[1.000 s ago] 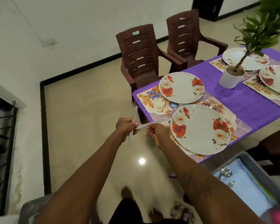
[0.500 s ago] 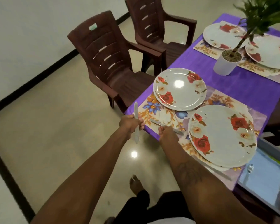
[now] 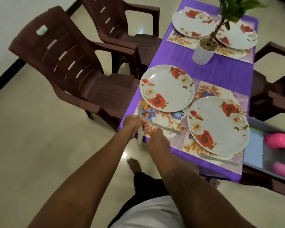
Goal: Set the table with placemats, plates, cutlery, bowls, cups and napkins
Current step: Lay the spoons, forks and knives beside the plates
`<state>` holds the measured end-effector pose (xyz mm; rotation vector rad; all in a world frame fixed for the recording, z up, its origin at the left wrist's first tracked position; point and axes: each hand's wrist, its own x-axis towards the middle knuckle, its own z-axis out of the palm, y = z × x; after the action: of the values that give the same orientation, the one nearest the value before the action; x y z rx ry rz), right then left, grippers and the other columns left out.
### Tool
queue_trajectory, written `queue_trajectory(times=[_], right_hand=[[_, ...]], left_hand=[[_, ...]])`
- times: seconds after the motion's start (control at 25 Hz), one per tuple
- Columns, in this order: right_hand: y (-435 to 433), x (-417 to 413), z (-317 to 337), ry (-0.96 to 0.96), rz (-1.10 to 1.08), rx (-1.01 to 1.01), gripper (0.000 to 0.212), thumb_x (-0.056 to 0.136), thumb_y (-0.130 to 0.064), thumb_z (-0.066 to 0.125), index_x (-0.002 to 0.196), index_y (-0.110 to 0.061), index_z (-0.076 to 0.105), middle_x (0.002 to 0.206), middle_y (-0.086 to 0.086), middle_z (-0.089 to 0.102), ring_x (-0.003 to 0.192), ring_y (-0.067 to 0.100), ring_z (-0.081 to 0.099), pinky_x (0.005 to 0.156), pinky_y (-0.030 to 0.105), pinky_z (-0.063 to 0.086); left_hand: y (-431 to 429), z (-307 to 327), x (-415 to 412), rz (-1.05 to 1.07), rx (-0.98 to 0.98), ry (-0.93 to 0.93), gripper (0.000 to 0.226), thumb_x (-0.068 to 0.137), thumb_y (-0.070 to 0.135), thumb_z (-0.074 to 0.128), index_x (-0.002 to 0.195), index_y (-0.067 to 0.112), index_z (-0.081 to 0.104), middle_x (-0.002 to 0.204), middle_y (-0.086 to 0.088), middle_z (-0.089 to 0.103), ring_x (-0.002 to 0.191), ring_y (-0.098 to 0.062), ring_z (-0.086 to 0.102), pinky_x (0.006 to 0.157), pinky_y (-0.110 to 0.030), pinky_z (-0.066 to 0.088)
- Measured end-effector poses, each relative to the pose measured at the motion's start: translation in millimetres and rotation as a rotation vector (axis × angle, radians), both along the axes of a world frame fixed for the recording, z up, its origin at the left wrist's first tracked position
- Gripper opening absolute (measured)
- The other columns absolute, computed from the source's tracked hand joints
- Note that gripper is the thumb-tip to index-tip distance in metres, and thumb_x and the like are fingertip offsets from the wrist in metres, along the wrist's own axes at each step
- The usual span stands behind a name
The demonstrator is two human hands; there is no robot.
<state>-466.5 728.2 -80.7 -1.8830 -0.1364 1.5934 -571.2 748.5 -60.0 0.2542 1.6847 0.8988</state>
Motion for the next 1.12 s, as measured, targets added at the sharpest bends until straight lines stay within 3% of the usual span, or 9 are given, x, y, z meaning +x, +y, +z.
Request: queue_trajectory(times=[0.04, 0.12, 0.2, 0.36, 0.48, 0.64, 0.76, 0.88, 1.12], right_hand=[[3.7, -12.3, 1.5, 0.036, -0.121, 0.010, 0.013, 0.097, -0.030, 0.060, 0.104, -0.019, 0.059, 0.107, 0.003, 0.066, 0.102, 0.027, 0.067, 0.078, 0.032, 0.055], [11.2, -42.6, 12.6, -0.029, -0.163, -0.031, 0.030, 0.089, -0.040, 0.074, 0.086, -0.012, 0.065, 0.084, 0.003, 0.073, 0.076, 0.021, 0.071, 0.074, 0.036, 0.061], [27.1, -81.1, 18.9, 0.003, -0.028, 0.055, 0.037, 0.088, -0.045, 0.075, 0.071, -0.012, 0.071, 0.064, 0.001, 0.072, 0.057, 0.016, 0.067, 0.062, 0.031, 0.059], [48.3, -165.8, 35.8, 0.058, 0.244, 0.212, 0.028, 0.094, -0.037, 0.072, 0.089, -0.011, 0.078, 0.060, 0.004, 0.061, 0.042, 0.010, 0.046, 0.042, 0.022, 0.043], [50.1, -244.2, 39.7, 0.179, 0.374, 0.353, 0.025, 0.095, -0.022, 0.073, 0.109, -0.002, 0.076, 0.060, 0.001, 0.062, 0.040, 0.006, 0.047, 0.039, 0.020, 0.040], [43.6, -364.6, 41.8, 0.211, 0.496, 0.376, 0.029, 0.095, -0.016, 0.074, 0.114, 0.006, 0.072, 0.065, 0.006, 0.061, 0.038, 0.006, 0.050, 0.035, 0.019, 0.039], [29.1, -467.2, 52.1, 0.248, 0.525, 0.406, 0.027, 0.095, -0.013, 0.072, 0.113, 0.007, 0.072, 0.065, 0.009, 0.062, 0.037, 0.009, 0.051, 0.036, 0.019, 0.039], [19.1, -558.0, 67.2, 0.281, 0.576, 0.444, 0.020, 0.096, -0.014, 0.071, 0.109, 0.000, 0.075, 0.078, 0.014, 0.074, 0.050, 0.016, 0.065, 0.045, 0.024, 0.051], [59.3, -701.1, 82.0, 0.272, 0.660, 0.527, 0.017, 0.093, -0.014, 0.073, 0.101, 0.000, 0.077, 0.081, 0.013, 0.077, 0.063, 0.021, 0.071, 0.056, 0.027, 0.056]], left_hand=[[2.7, 0.4, -8.2, -0.014, -0.008, 0.005, 0.008, 0.095, -0.001, 0.068, 0.095, -0.007, 0.072, 0.082, -0.023, 0.072, 0.064, -0.026, 0.068, 0.072, -0.040, 0.064], [6.5, 4.8, -31.4, -0.056, -0.024, 0.020, 0.010, 0.097, 0.005, 0.068, 0.095, -0.003, 0.074, 0.079, -0.019, 0.073, 0.063, -0.023, 0.068, 0.068, -0.034, 0.064], [9.7, 11.9, -61.9, -0.085, -0.012, 0.007, 0.013, 0.099, 0.008, 0.065, 0.094, 0.000, 0.074, 0.076, -0.014, 0.072, 0.057, -0.017, 0.064, 0.066, -0.031, 0.061], [12.7, 31.7, -147.6, -0.055, 0.108, 0.020, 0.009, 0.100, 0.001, 0.061, 0.106, -0.001, 0.068, 0.073, -0.013, 0.068, 0.047, -0.012, 0.060, 0.049, -0.025, 0.056], [1.6, 40.6, -230.2, -0.035, 0.173, 0.057, 0.015, 0.099, 0.000, 0.062, 0.113, -0.004, 0.061, 0.077, -0.016, 0.069, 0.052, -0.015, 0.066, 0.050, -0.027, 0.058], [-20.6, 42.3, -354.3, -0.033, 0.263, 0.006, 0.019, 0.099, -0.003, 0.062, 0.116, -0.005, 0.056, 0.081, -0.020, 0.066, 0.055, -0.017, 0.070, 0.051, -0.029, 0.059], [-38.2, 52.5, -459.8, 0.009, 0.297, -0.028, 0.009, 0.100, -0.002, 0.060, 0.109, -0.003, 0.060, 0.083, -0.020, 0.069, 0.062, -0.019, 0.074, 0.057, -0.030, 0.061], [-51.6, 67.5, -558.9, 0.061, 0.300, -0.105, 0.013, 0.101, 0.000, 0.060, 0.113, -0.003, 0.064, 0.096, -0.026, 0.074, 0.085, -0.034, 0.076, 0.079, -0.045, 0.064], [-21.3, 76.2, -713.7, 0.095, 0.328, -0.115, 0.022, 0.097, -0.001, 0.065, 0.117, -0.009, 0.063, 0.101, -0.031, 0.072, 0.093, -0.040, 0.075, 0.083, -0.048, 0.063]])
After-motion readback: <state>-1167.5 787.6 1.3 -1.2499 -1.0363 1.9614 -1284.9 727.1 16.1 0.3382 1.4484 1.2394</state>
